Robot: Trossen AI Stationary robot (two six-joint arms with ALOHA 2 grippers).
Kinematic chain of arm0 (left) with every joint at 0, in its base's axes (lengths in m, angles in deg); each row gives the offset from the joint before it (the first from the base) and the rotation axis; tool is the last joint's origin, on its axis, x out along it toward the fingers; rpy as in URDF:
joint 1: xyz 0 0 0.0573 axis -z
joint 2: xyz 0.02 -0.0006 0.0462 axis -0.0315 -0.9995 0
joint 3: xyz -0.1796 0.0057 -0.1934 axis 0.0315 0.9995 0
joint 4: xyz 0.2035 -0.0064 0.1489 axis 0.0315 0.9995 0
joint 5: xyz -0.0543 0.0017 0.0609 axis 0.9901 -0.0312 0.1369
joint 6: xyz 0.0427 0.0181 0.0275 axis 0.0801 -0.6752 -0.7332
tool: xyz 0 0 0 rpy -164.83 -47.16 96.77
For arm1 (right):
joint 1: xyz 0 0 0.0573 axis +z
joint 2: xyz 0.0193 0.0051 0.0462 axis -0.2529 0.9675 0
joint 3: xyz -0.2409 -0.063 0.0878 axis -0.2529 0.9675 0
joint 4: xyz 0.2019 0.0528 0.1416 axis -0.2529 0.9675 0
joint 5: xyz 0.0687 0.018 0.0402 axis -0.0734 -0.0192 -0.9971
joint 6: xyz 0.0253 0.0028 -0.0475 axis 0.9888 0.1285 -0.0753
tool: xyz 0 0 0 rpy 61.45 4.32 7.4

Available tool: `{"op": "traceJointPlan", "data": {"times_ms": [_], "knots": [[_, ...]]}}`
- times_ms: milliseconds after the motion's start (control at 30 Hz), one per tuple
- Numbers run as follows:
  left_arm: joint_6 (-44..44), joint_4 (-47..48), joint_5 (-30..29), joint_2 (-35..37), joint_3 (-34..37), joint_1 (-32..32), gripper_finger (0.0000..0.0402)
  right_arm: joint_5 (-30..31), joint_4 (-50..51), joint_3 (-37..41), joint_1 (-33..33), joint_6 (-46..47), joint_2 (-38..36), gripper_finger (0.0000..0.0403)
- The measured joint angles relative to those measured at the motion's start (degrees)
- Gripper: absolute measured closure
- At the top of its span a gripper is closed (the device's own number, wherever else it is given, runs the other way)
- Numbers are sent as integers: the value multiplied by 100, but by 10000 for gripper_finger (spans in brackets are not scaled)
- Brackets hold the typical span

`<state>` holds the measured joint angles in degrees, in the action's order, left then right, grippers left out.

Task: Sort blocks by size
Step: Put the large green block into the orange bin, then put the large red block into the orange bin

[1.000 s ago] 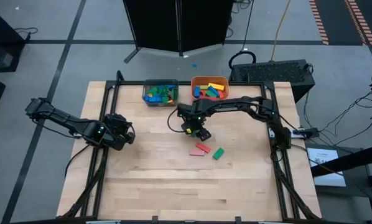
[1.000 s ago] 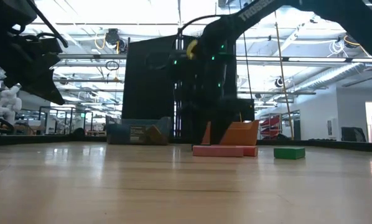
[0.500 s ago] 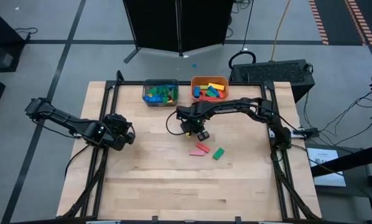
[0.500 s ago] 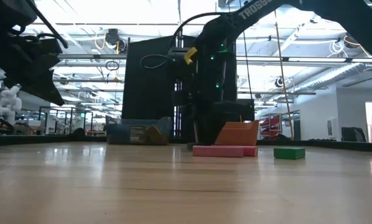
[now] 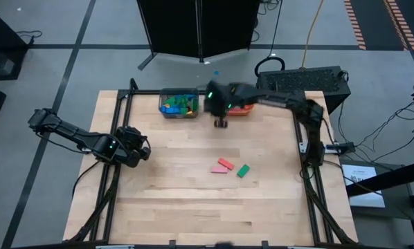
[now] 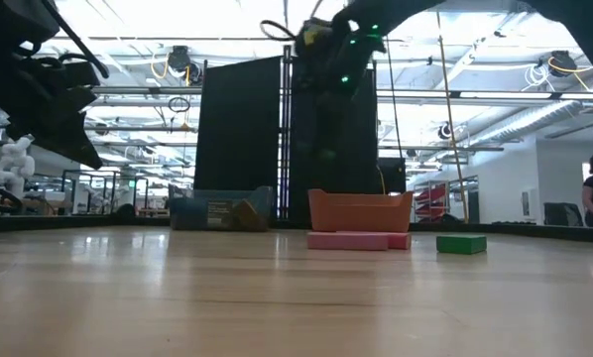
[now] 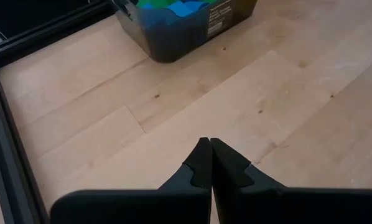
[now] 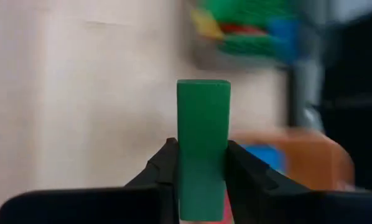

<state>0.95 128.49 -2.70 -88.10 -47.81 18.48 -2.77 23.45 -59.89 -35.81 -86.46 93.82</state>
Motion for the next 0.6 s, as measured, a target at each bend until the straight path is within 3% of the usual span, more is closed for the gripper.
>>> {"op": "traceJointPlan", "data": {"times_ms": [167, 400, 600], "knots": [[4, -7, 3, 0, 0, 0, 401, 509, 368, -9, -807, 309, -142, 331], [4, -13, 32, -2, 0, 0, 401, 203, 697, -5, -1546, 598, -62, 331], [6, -15, 37, -13, 0, 0, 401, -33, 920, -9, -1634, 572, 13, 221]]}}
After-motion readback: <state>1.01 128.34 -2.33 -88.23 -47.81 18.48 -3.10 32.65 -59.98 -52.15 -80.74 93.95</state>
